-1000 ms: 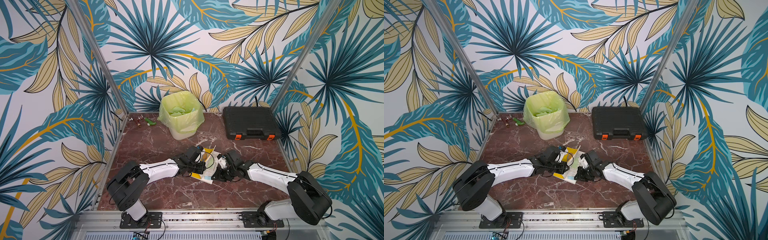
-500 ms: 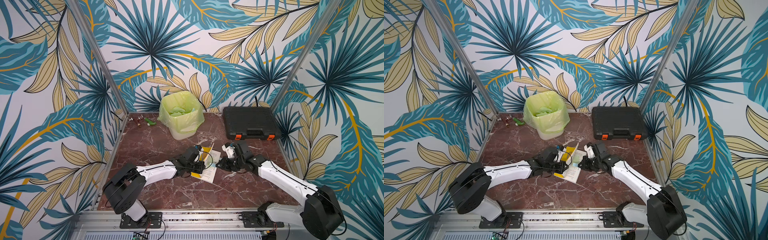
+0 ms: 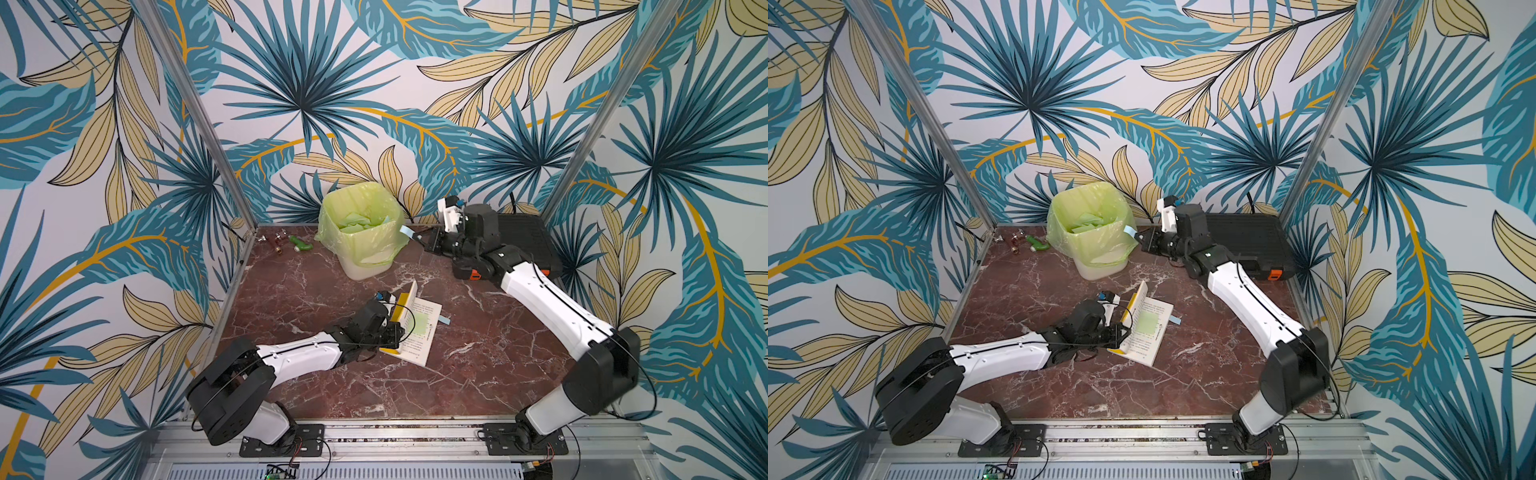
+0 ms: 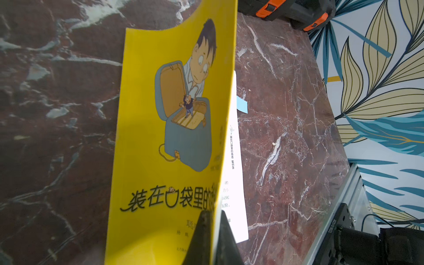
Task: Peel off the used sticky note
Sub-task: Place the note in the trash bin, then tear off the note from the book.
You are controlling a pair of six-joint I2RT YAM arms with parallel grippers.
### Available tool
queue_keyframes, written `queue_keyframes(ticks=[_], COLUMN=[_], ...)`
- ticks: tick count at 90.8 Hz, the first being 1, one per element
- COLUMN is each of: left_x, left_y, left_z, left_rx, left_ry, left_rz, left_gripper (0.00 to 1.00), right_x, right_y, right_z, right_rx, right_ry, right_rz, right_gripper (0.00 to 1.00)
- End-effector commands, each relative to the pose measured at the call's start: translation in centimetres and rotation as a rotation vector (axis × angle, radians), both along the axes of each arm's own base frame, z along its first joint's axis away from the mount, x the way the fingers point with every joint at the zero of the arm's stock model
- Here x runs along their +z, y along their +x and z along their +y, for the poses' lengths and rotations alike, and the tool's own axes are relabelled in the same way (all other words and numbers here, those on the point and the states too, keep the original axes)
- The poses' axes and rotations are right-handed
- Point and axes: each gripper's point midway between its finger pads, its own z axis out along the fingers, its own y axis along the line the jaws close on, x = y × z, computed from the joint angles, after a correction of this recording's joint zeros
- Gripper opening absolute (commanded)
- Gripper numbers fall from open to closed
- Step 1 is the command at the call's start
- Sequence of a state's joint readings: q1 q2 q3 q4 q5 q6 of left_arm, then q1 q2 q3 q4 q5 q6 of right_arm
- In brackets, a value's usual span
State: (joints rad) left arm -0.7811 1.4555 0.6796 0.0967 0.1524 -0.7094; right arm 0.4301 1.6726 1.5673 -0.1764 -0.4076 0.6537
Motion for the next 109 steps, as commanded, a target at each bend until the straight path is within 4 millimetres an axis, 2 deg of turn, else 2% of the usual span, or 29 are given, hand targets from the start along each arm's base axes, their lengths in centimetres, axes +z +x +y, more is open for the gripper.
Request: queue_keyframes(ticks=[1, 9, 18, 20, 31, 42, 46, 57, 62, 66, 84, 89, 109], left_x=[0.2, 0.4, 0.3, 0.3, 0.4, 0.6, 0.7, 1.3, 1.8, 2.0, 2.5, 2.4, 1.5], left_y=[0.6, 0.5, 0.4, 0.3, 0.2, 0.1, 0.1, 0.0, 0.0, 0.0, 0.3, 0.4, 0.5], left_z=[1.3, 1.7, 2.1, 2.2, 2.5, 3.0, 3.1, 3.4, 3.5, 3.6, 4.5, 4.9, 5.7], left_rx=[0.069, 0.083, 0.096, 0.097, 0.106, 0.121, 0.124, 0.128, 0.131, 0.13, 0.145, 0.149, 0.163], left_ry=[0.008, 0.01, 0.012, 0.012, 0.013, 0.02, 0.022, 0.013, 0.005, 0.002, -0.074, -0.088, -0.18], left_rz=[-0.021, -0.027, -0.025, -0.024, -0.028, -0.039, -0.042, -0.054, -0.066, -0.071, -0.063, -0.059, -0.034], left_gripper=[0.0, 0.0, 0.0, 0.0, 0.0, 0.0, 0.0, 0.0, 0.0, 0.0, 0.0, 0.0, 0.0], right_x=[1.0, -0.2, -1.9, -1.7, -0.7, 0.3, 0.7, 2.0, 1.2, 1.6, -2.6, -5.2, -13.5], right_y=[2.1, 5.3, 8.0, 8.5, 9.5, 9.2, 8.8, 7.1, 6.1, 5.0, 0.4, -1.0, -6.0], right_z=[3.3, 4.6, 5.6, 5.9, 6.6, 6.1, 5.7, 4.2, 3.5, 2.8, 0.8, 0.2, -1.0], right_rx=[0.08, 0.07, 0.067, 0.071, 0.083, 0.078, 0.084, 0.095, 0.101, 0.102, 0.113, 0.111, 0.127], right_ry=[0.012, -0.021, -0.06, -0.061, -0.066, -0.087, -0.101, -0.122, -0.141, -0.15, -0.185, -0.192, -0.207], right_rz=[-0.051, -0.057, -0.03, -0.035, -0.045, -0.074, -0.076, -0.07, -0.046, -0.05, 0.072, 0.139, 0.374], right_gripper=[0.0, 0.01, 0.04, 0.05, 0.17, 0.32, 0.37, 0.4, 0.41, 0.42, 0.44, 0.44, 0.45])
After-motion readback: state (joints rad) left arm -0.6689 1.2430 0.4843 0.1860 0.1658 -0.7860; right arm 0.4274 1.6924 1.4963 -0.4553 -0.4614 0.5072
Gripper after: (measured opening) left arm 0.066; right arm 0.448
